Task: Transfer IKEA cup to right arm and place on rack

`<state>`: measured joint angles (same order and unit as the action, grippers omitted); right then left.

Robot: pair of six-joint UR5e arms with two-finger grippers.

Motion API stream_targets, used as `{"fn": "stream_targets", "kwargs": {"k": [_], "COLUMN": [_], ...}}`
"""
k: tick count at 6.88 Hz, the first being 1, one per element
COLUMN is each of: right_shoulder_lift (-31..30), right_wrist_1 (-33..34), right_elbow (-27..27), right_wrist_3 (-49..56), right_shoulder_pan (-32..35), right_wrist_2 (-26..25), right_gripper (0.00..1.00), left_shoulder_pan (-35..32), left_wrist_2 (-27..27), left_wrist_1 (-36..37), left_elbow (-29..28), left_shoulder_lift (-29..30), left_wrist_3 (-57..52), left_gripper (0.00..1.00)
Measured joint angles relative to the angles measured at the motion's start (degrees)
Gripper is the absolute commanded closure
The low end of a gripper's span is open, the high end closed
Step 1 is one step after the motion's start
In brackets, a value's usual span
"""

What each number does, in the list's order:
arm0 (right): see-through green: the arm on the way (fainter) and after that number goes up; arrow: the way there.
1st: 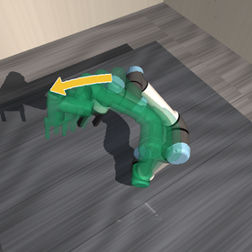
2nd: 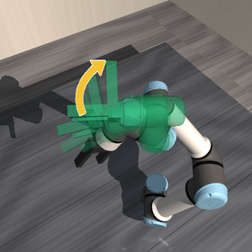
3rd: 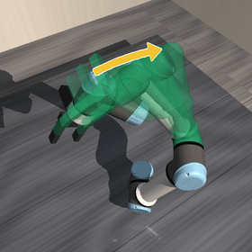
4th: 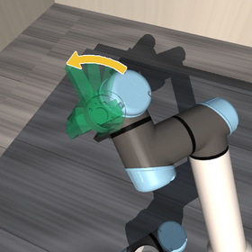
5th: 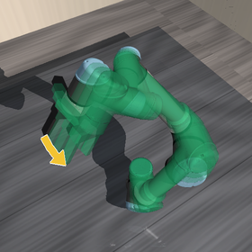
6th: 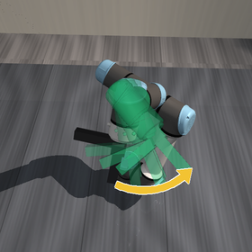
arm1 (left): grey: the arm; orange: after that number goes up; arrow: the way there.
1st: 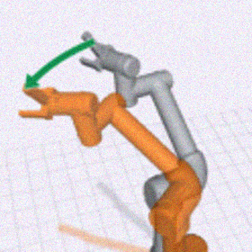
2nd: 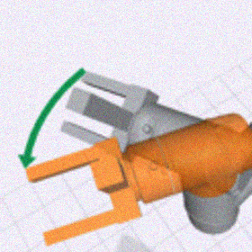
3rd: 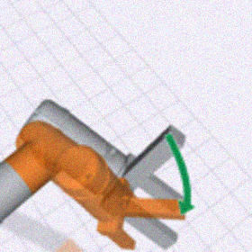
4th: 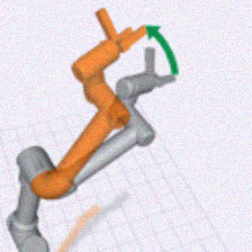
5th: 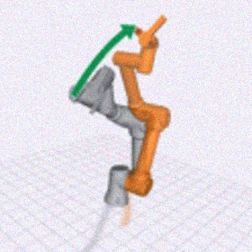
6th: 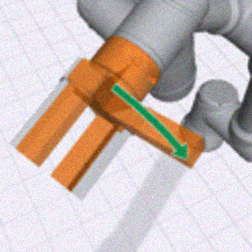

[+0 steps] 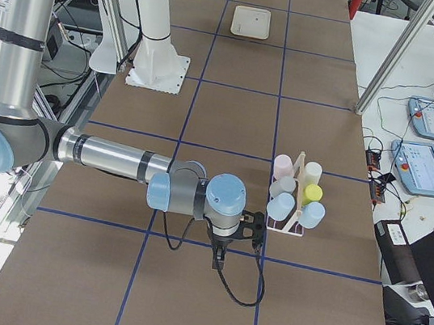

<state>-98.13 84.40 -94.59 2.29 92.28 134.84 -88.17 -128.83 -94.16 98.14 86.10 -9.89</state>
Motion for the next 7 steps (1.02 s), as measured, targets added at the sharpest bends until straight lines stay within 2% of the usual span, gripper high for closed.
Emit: {"fn": "stream_targets", "kwargs": {"k": [2,3,7], "right_shoulder_lift": [0.23,0.36,0.74], "right_wrist_1": [1.37,1.89,4.94], "right_elbow": [-0.26,-0.24,-0.72], "right_wrist_3": [-0.06,-0.09,-2.82], "right_shoulder_pan": [0.0,0.0,0.03], "right_wrist_2": [1.2,1.9,7.24], "right_gripper": [0.0,0.0,0.0], "left_shoulder_pan": [0.0,0.01,-0.36], "left_wrist_2": [-6.98,-8.08,-6.29], "left_wrist_1": [0.43,0.55,0.65], "left_elbow": [-2.15,-2.14,-2.13], "left_shoulder_lift": [0.09,0.43,1.33], "left_wrist_3": [0.24,0.41,0.54], "left_gripper": [0.0,0.0,0.0]}}
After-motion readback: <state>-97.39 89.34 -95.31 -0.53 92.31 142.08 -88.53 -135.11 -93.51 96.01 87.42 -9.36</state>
